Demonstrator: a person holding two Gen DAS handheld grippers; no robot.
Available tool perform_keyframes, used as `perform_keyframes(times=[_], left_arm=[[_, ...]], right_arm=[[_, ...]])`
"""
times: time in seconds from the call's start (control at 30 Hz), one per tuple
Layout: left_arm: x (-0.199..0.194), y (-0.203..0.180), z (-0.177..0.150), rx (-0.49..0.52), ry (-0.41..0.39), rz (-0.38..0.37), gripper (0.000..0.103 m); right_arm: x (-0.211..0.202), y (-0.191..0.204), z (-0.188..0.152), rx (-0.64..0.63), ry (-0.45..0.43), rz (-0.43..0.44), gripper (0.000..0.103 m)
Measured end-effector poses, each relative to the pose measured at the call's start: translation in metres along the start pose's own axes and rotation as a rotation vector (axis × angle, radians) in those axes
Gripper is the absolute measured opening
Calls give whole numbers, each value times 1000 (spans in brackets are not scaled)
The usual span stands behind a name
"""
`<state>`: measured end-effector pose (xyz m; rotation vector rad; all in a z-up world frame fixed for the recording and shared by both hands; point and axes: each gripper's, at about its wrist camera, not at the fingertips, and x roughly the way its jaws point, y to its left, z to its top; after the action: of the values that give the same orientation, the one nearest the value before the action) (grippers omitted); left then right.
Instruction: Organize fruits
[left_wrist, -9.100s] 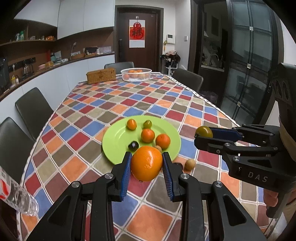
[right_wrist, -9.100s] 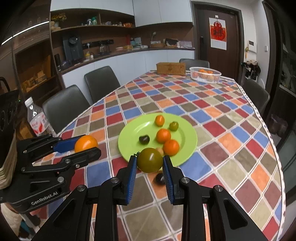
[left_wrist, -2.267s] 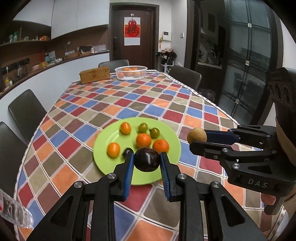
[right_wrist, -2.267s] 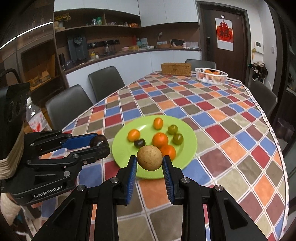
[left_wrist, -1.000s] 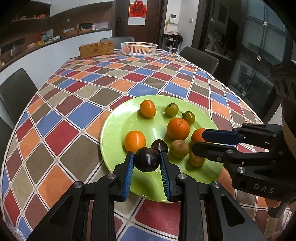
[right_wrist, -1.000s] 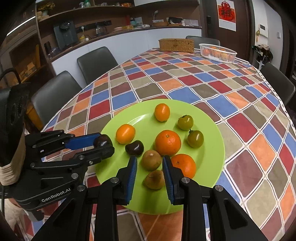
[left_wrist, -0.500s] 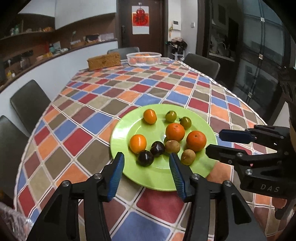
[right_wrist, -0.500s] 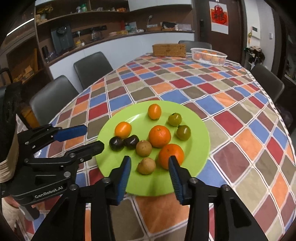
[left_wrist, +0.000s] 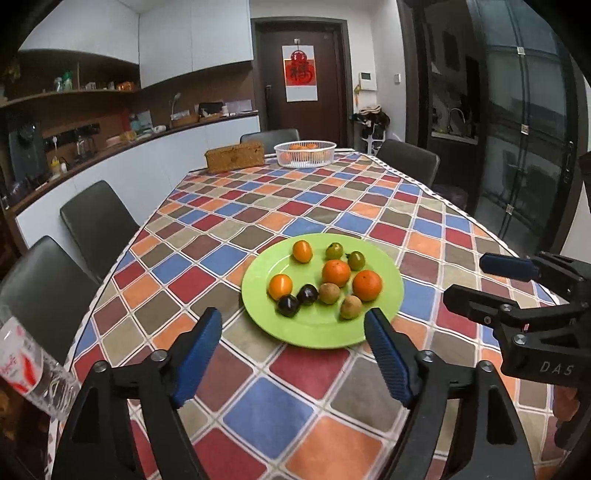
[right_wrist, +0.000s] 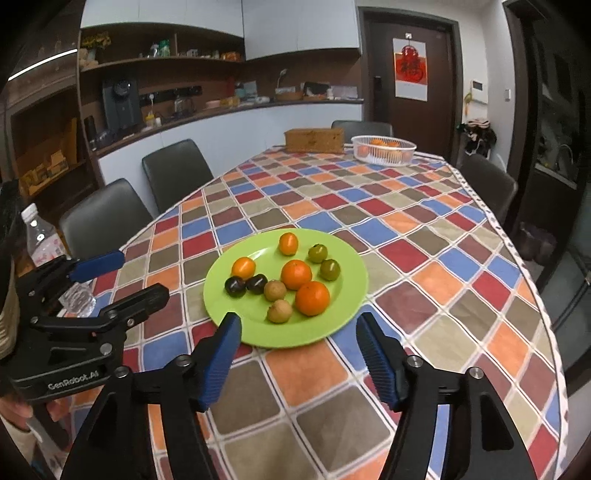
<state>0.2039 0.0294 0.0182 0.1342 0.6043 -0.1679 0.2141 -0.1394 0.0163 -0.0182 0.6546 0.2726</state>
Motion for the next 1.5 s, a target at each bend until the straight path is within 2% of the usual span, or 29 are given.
perform_keyframes(times=[0.27,0.5,0.93,1.5], left_arm=[[-36,-15,-12,-16,-41,23,91],[-65,-25,-23,-37,-61,24,93],[-108,-43,-34,-32,-121,4,97],[-131,-55,-48,-24,-151,7,101]], right_arm=[[-39,-3,-19,13,-42,-22,77],[-67,-1,-32,10,-78,-46,83],[-109,-4,-57,49,-97,-57,83],[-138,-3,-78,64,-120,-90,83]])
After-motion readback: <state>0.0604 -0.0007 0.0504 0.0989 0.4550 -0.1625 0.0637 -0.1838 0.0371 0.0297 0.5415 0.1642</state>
